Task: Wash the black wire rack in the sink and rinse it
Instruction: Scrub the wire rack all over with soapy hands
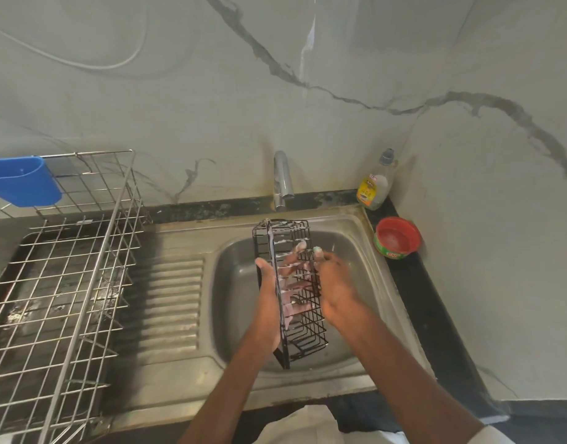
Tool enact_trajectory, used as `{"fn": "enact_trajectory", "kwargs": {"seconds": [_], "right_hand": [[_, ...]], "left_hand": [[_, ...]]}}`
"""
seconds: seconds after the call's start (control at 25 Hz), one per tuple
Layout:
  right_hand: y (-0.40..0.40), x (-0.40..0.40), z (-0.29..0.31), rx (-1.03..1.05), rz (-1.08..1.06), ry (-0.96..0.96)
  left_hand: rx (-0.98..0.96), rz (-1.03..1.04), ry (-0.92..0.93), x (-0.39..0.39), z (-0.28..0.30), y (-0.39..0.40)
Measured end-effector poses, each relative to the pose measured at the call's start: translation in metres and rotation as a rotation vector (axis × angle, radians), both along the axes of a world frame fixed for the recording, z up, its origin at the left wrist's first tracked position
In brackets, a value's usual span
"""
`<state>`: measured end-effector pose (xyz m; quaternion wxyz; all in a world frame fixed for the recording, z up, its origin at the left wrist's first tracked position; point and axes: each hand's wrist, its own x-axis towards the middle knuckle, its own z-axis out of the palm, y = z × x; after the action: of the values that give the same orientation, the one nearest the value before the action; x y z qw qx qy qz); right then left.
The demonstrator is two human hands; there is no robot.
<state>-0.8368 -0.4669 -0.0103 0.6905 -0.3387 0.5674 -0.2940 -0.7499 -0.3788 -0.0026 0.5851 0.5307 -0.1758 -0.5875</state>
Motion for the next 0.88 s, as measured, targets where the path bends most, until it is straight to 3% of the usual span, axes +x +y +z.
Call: {"fn": "enact_trajectory", "kwargs": {"seconds": [0.08, 0.2, 0.36, 0.44, 0.56, 0.68, 0.76, 0.88], "right_hand": [[0.002, -0.002, 0.005, -0.125, -0.038, 0.116], [0.007, -0.016, 0.016, -0.727, 0.035, 0.577], [0.037, -0.003, 0.017, -1.168, 0.31, 0.765], [0.04, -0.006, 0.018, -1.21, 0.284, 0.784], [0.017, -0.004, 0.028, -1.099, 0.161, 0.794], [0.026, 0.012, 0.039, -1.129, 0.399, 0.792], [0.042, 0.001, 0.037, -1.274, 0.533, 0.73], [0.048, -0.017, 0.037, -1.325, 0.677, 0.654]], "left_hand": [[0.019, 0.025, 0.111, 0.005, 0.004, -0.003], [-0.016, 0.044, 0.264, 0.01, -0.004, -0.008], [-0.036, 0.165, 0.411, 0.004, -0.014, -0.009], [-0.059, 0.189, 0.452, 0.0, -0.005, -0.008], [-0.022, 0.165, 0.45, -0.004, 0.001, -0.01], [-0.053, 0.13, 0.521, -0.005, 0.002, -0.01], [-0.083, 0.17, 0.553, 0.003, -0.004, -0.009], [-0.126, 0.209, 0.516, 0.008, -0.015, -0.011]]}}
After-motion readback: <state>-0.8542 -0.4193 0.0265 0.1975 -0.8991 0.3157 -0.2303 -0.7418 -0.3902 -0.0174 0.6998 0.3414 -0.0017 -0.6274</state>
